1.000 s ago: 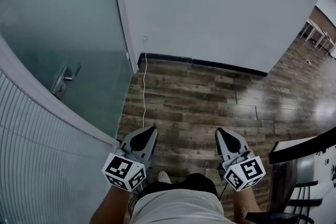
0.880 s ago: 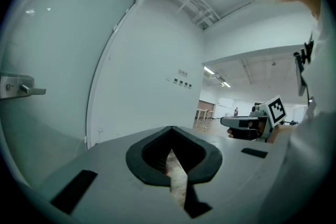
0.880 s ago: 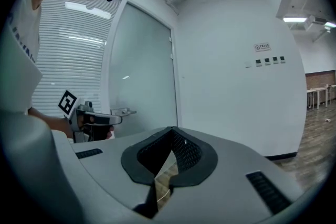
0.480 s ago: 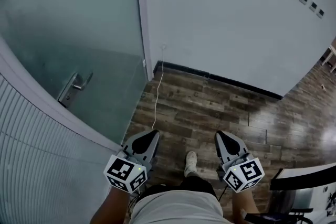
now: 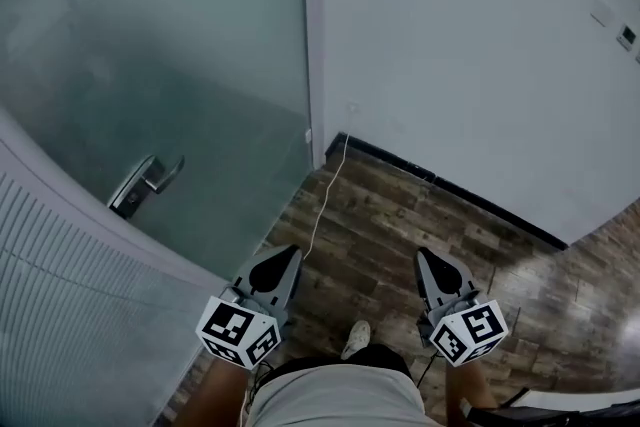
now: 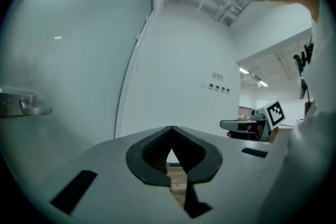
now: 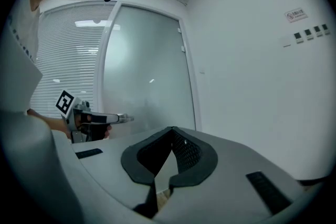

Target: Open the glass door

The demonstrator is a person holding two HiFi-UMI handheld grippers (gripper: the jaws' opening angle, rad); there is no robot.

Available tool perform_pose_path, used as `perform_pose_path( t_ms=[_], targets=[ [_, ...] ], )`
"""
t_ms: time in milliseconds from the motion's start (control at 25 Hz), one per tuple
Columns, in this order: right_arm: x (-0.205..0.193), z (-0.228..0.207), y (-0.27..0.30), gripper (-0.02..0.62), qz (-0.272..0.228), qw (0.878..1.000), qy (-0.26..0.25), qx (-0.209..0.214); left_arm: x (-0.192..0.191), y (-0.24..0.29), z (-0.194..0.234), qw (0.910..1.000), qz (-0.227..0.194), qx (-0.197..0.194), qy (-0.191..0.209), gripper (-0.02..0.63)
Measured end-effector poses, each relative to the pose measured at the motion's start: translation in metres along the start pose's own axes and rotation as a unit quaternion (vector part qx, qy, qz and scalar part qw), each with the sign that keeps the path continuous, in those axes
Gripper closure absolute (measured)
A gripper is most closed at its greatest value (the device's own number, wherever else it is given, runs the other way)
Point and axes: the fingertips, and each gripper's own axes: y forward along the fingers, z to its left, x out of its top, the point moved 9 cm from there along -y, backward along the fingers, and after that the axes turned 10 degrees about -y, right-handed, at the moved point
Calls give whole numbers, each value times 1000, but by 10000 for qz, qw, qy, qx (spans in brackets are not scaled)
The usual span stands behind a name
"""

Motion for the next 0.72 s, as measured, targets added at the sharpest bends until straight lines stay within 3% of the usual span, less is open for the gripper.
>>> perform_pose_path(
  t_ms=[160, 320, 720],
  targets=[
    [9, -38, 42, 594, -93, 9979, -85, 639, 14, 17, 0, 9977, -272, 617, 15, 606],
    [16, -46, 92, 594, -183, 9898, -172, 1405, 24, 15, 10, 9900, -557, 1299, -15, 606],
    [31, 19, 193, 594, -311, 9556, -346, 2911, 32, -34, 59, 9657, -925, 2420, -159, 606]
  ],
)
